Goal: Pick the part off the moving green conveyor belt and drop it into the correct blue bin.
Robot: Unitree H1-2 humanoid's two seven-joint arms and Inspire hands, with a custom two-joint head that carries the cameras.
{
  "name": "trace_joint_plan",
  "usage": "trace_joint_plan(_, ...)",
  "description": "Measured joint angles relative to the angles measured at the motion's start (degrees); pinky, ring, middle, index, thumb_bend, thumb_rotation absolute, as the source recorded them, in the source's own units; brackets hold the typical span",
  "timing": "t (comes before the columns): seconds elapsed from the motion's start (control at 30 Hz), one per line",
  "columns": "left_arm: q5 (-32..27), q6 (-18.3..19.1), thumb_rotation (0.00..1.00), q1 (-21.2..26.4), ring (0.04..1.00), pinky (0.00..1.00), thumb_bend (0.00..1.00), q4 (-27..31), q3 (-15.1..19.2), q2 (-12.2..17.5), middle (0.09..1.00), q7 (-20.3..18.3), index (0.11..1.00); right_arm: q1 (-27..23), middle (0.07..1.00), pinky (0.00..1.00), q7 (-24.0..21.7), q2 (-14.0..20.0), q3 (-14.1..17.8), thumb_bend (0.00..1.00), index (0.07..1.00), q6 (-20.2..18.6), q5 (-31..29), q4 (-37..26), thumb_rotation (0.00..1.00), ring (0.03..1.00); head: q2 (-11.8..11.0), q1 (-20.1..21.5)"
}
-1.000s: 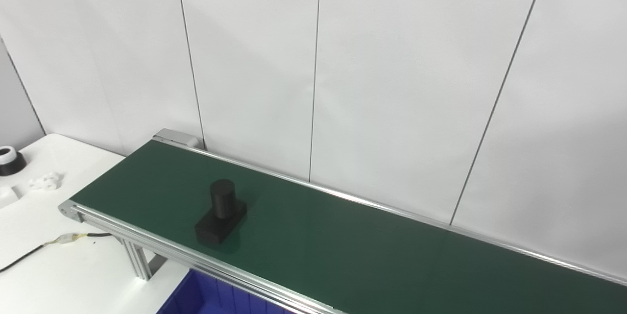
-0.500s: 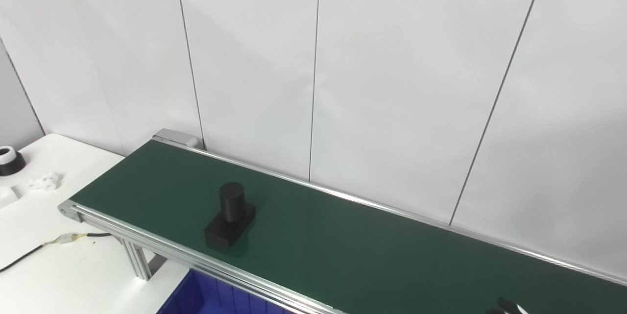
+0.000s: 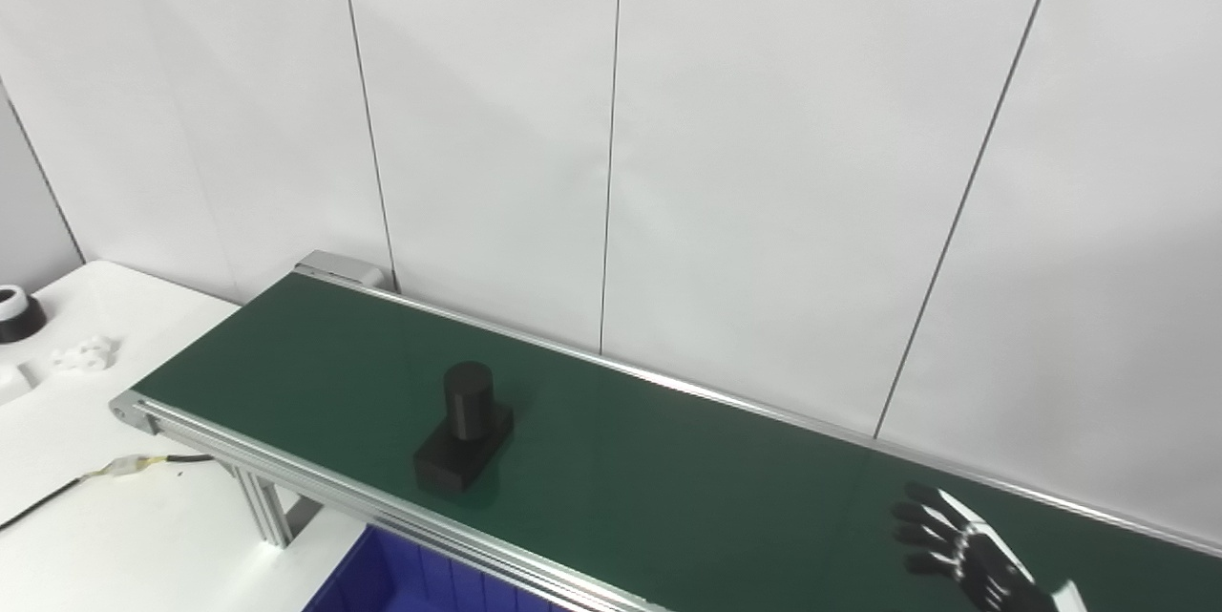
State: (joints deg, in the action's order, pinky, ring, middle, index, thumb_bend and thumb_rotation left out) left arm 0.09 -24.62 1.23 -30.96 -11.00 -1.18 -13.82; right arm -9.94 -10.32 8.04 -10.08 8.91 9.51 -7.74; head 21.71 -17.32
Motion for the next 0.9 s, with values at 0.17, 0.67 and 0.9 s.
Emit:
trace_joint_plan(0.17, -1.1, 0.0, 0.11, 0.0, 0.772, 0.75, 1.00, 0.0, 0.2, 0.1, 0.808, -0.8, 0.809, -1.5, 0.803, 0.70, 0.0, -0.3, -0.9, 0.63, 0.845, -0.7, 2.5, 1.6, 0.43, 0.771, 0.2, 0.9)
trace_joint_plan(0.67, -1.2, 0.0, 0.11, -0.1, 0.780, 0.76, 1.00, 0.7, 0.6, 0.6, 0.810, -1.2, 0.816, -7.9, 0.836, 0.76, 0.2, -2.3, -3.7, 0.64, 0.872, -1.3, 6.4, 13.0, 0.42, 0.824, 1.3, 5.1)
trace_joint_plan(0.9, -1.2, 0.0, 0.12, -0.5, 0.777, 0.74, 1.00, 1.9, 0.7, 1.4, 0.808, -1.3, 0.819, -9.4, 0.842, 0.75, 0.7, -4.3, -4.5, 0.65, 0.876, -1.8, 9.1, 17.5, 0.43, 0.836, 1.8, 7.3)
